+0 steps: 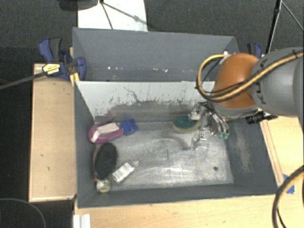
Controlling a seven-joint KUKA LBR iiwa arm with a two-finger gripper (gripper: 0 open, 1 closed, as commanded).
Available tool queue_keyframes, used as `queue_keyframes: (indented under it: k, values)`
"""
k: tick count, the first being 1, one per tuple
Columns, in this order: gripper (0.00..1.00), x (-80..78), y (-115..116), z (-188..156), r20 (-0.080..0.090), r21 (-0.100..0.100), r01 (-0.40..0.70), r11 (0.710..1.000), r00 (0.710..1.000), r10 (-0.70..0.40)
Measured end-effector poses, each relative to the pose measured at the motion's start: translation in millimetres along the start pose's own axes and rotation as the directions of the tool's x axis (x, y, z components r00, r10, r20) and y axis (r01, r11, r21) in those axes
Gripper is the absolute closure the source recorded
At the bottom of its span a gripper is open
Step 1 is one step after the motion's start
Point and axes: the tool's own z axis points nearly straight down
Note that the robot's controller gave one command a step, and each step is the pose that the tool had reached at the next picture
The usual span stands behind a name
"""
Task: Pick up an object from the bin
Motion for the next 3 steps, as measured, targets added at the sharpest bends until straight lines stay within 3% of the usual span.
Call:
queue_keyframes:
  k: [1,2,3]
  values:
    - [0.00,15.4,6,-8,-0.011,-0.001,-0.280,0.960,0.960,0.280]
    - [0.00,6.9,16,-23,-0.015,0.007,-0.504,0.864,0.864,0.504]
    - [0.00,8.2,23,1,0.006,-0.006,-0.600,0.800,0.800,0.601]
